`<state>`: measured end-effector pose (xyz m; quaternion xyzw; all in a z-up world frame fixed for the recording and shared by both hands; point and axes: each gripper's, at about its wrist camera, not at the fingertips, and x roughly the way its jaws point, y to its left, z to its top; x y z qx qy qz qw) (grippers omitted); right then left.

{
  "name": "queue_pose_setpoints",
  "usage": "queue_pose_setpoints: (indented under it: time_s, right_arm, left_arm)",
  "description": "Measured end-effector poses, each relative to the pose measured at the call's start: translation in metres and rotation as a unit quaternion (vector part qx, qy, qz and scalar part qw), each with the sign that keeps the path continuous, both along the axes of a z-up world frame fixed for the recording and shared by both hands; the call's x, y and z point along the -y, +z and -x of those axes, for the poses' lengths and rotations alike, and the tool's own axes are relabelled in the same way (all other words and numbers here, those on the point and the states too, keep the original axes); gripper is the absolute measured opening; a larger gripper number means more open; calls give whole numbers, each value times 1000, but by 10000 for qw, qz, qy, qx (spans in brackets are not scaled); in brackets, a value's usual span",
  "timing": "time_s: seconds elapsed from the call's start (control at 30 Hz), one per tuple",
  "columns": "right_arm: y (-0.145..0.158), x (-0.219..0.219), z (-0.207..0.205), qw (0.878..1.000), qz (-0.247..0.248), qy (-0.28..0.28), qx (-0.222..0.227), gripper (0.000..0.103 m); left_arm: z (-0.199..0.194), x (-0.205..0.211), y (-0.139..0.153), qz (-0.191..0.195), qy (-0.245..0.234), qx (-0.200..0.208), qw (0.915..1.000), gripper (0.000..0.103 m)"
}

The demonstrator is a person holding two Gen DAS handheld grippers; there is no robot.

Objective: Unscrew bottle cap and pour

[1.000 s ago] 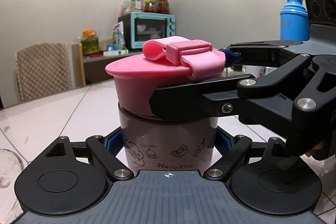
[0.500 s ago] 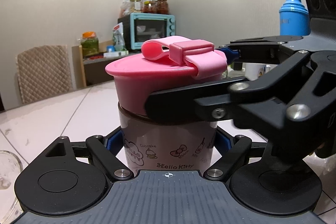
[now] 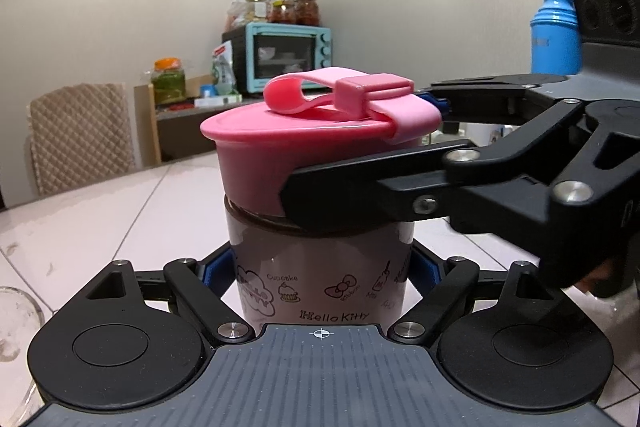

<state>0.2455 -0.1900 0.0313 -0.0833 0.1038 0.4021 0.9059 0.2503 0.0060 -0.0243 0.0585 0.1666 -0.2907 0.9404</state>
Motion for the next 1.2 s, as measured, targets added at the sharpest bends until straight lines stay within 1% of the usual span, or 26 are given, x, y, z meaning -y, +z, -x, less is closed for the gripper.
queue_pose_setpoints:
  time_s: [0.07, 0.1, 0.17, 0.23, 0.33, 0.67, 0.93, 1.1, 1.2]
  right_arm:
    - [-2, 11, -9, 9990, -49, 437, 74, 83]
    - [-2, 15, -11, 9984, -84, 555, 65, 83]
    - [-3, 28, -24, 9957, -311, 871, -45, 84]
    - [-1, 33, -29, 9944, -432, 966, -46, 84]
    - [4, 34, -29, 9941, -478, 972, 35, 84]
    - [28, 36, -20, 9975, -535, 426, 155, 84]
    - [33, 45, -13, 9980, -511, -353, 152, 84]
    - [33, 57, -8, 9943, -465, -955, 136, 84]
    - [27, 65, -4, 9922, -421, -1170, 95, 84]
  left_arm:
    - [-1, -1, 0, -5, -85, 2, 10000, 89]
    - [-1, 1, 0, -27, -96, 21, 9999, 89]
    - [-1, 2, -1, -52, -118, 43, 9999, 89]
    - [-2, 3, -1, -53, -126, 47, 9999, 89]
    - [-2, 3, -2, -13, -109, 20, 9999, 89]
    - [1, 6, -2, -27, 20, 39, 10000, 90]
    - [7, 11, 0, -38, 267, 34, 9996, 90]
    - [12, 15, 1, -33, 489, 22, 9988, 90]
    - [16, 18, 1, -35, 655, 22, 9978, 90]
